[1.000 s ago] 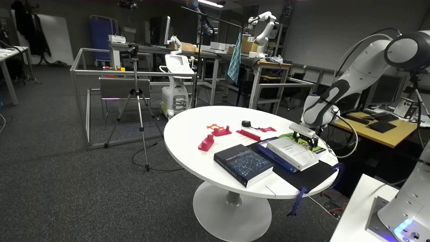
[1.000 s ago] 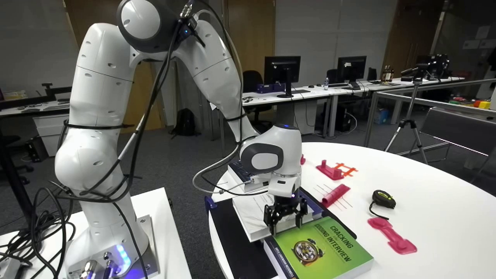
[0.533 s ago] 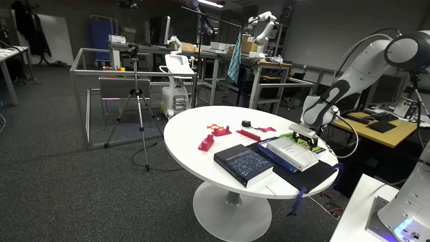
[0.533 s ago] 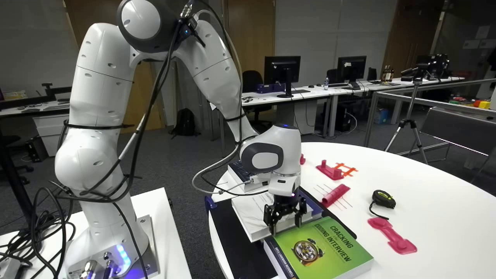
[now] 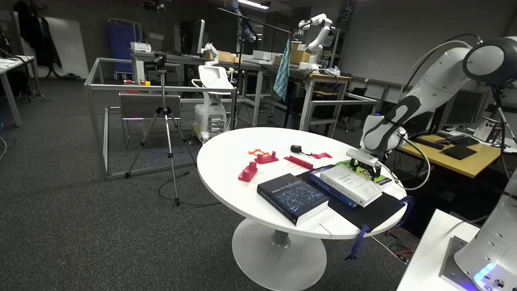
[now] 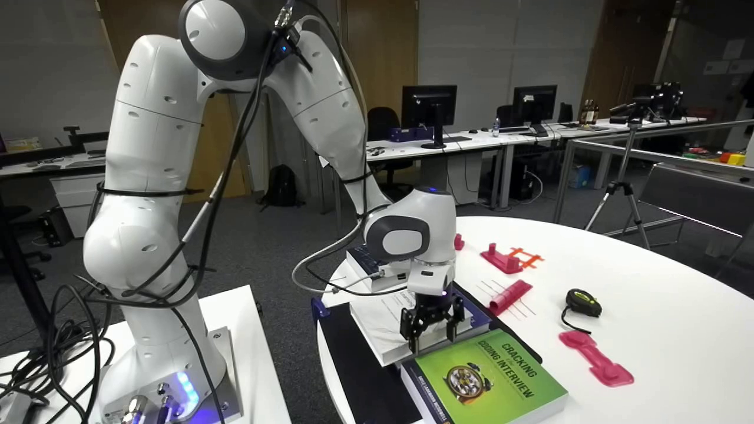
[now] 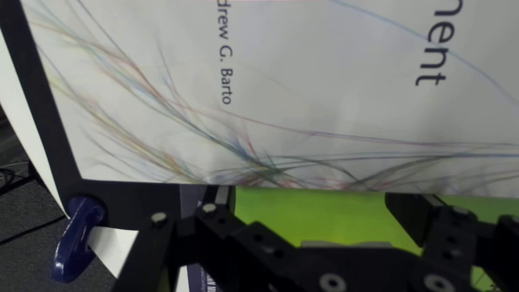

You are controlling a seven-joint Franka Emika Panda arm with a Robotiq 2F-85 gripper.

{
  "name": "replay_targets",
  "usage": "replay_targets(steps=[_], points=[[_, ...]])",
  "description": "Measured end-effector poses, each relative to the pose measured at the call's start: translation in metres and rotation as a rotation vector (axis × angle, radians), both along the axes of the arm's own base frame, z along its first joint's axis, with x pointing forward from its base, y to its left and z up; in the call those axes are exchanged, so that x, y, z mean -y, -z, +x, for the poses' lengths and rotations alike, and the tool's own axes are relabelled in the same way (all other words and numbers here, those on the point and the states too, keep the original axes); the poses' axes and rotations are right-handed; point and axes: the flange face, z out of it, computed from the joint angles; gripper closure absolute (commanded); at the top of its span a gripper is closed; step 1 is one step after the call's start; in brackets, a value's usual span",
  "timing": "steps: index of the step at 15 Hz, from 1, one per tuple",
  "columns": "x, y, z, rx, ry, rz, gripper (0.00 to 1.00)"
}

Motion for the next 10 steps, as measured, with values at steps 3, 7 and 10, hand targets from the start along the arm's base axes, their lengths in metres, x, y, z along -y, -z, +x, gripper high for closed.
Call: replay_targets(steps=[3,7,10], points=[[0.004,-0.018,0.005,0.043,0.009,-0.004,0.00],[0.034,-0.064,0.002,0.102,0.008,-0.059,0.00],[0.057,-0.087,-0.016,0.064,-0.073,-0.119,0.00]])
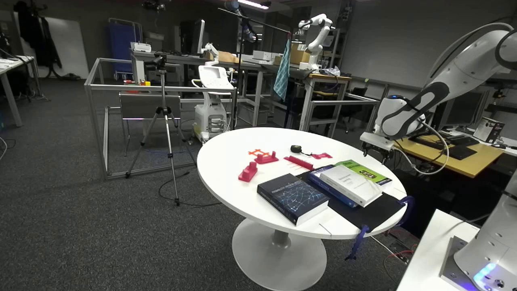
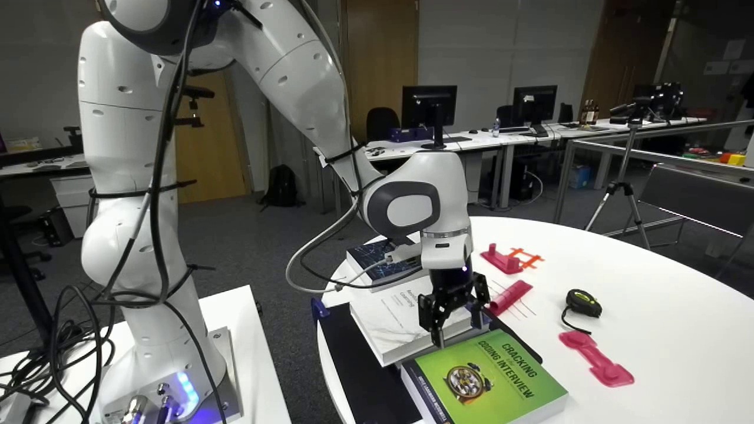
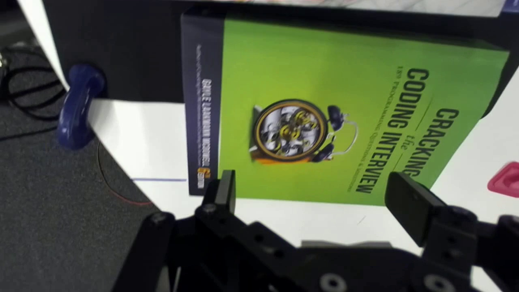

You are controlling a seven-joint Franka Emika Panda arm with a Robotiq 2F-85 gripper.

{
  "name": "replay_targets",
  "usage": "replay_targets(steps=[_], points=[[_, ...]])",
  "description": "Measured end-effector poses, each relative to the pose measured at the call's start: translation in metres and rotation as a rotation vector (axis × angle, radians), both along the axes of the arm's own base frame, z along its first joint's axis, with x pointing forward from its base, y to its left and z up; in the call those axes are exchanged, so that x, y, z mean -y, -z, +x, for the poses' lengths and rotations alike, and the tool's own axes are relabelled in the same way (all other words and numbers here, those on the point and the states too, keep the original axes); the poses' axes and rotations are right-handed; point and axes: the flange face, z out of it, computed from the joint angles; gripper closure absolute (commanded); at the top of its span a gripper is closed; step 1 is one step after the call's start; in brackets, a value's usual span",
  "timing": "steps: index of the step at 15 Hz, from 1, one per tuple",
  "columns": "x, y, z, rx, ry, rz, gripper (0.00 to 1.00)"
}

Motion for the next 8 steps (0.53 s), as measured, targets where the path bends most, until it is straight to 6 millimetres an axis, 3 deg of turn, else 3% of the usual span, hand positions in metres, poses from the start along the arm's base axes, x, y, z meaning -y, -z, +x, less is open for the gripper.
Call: replay_targets(steps=[4,8], points=[[0.014,-0.016,-0.029,-0.078,-0.204,-0.026,0.00],[0.011,-0.024,-0.053,-0.147,-0.414,0.005,0.00]])
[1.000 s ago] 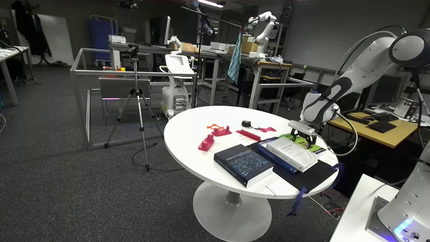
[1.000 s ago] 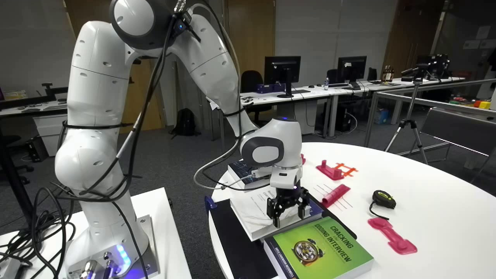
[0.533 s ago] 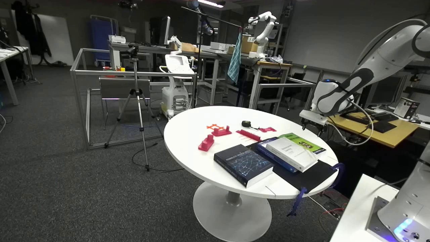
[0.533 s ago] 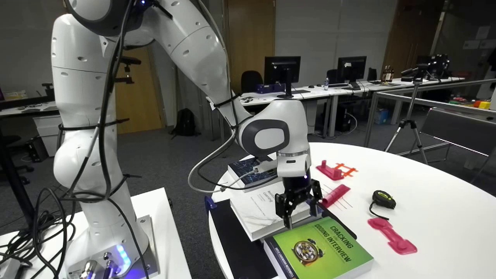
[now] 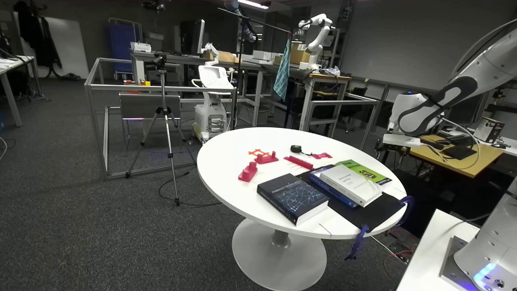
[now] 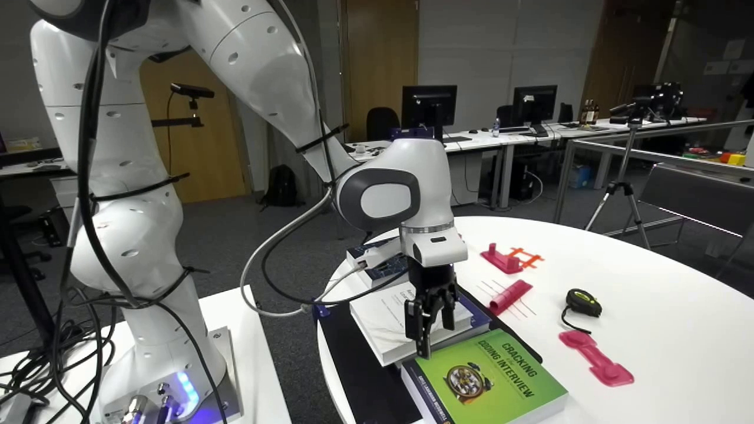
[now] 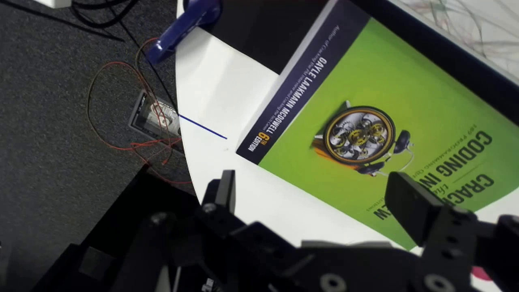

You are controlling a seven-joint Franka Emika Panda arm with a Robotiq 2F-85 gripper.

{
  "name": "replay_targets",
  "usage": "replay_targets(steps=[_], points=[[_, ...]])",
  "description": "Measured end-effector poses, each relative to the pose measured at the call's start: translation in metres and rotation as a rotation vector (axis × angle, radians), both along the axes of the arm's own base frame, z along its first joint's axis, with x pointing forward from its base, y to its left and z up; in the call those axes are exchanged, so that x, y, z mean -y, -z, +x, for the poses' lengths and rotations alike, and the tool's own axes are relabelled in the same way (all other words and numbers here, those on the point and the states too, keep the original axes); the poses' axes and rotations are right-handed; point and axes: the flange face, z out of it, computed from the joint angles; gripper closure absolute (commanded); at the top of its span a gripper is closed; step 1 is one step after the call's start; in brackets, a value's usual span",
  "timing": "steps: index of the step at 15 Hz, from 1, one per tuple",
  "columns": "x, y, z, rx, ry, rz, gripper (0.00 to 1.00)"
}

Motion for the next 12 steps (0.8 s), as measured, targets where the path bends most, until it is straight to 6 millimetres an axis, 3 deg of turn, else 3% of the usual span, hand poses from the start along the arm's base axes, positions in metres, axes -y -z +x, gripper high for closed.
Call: replay_targets(steps=[4,12], points=[[-0.019,0.005,-0.017,-0.085,-0.207,0.035,0.00],[-0.075,0.032,-0.057,-0.291,-0.608,0.062,0.00]])
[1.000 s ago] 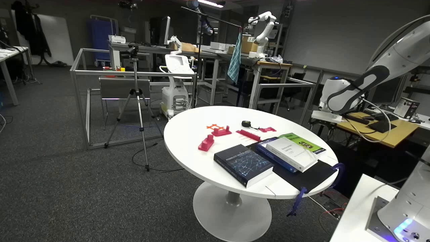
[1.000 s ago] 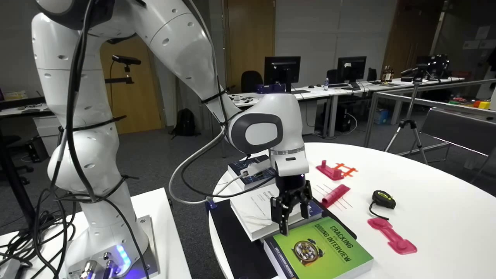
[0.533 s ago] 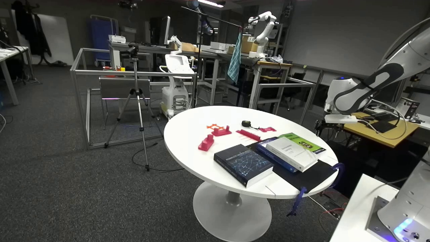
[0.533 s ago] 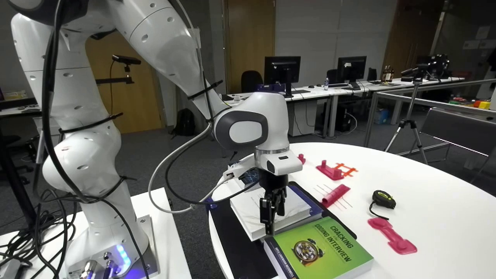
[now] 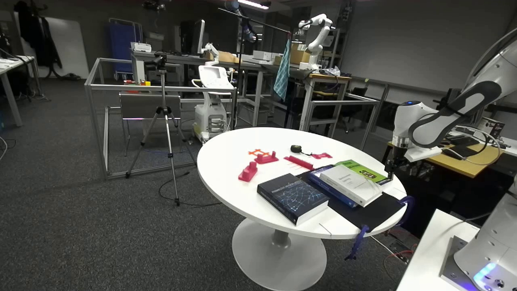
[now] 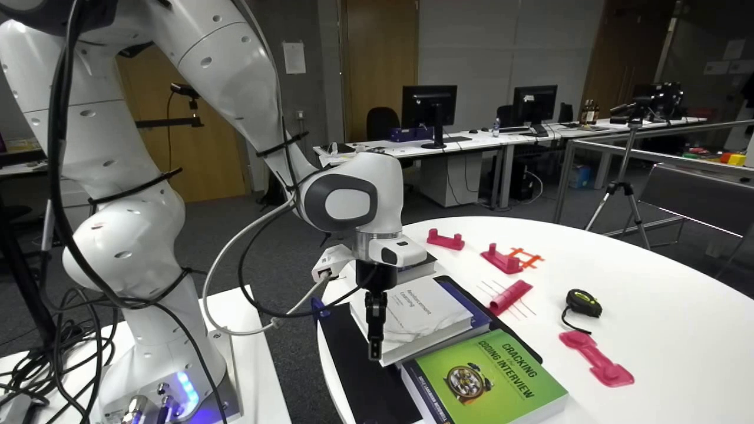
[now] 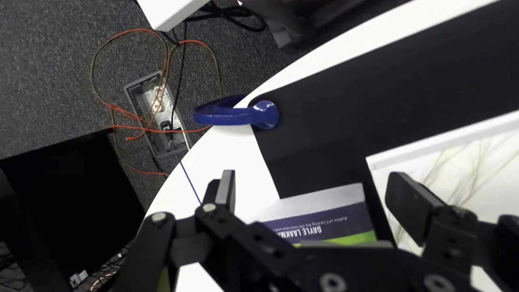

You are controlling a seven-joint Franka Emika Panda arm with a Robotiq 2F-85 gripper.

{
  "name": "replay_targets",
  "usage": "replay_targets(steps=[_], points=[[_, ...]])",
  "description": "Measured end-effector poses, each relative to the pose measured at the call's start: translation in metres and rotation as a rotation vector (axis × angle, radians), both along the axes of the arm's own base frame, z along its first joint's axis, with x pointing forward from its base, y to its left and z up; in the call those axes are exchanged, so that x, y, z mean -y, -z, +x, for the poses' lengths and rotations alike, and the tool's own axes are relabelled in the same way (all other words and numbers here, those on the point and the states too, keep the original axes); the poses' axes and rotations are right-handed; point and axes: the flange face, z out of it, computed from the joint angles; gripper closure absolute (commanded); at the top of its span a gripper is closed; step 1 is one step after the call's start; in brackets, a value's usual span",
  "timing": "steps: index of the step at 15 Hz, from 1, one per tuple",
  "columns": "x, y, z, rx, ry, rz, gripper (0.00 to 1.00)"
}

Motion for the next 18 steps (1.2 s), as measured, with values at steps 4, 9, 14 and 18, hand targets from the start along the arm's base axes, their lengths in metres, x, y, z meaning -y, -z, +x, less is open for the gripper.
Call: replay_targets(steps=[4,9,14,18], points=[[-0.017,0.012,-0.022,-0.087,-0.202,-0.001,0.00],[-0.018,0.013,-0.022,-0.137,-0.304,0.016,0.00],[-0.019,0.013,-0.022,-0.137,-0.305,0.016,0.00],[-0.020,0.013,-0.020,-0.121,-0.301,0.033,0.00]])
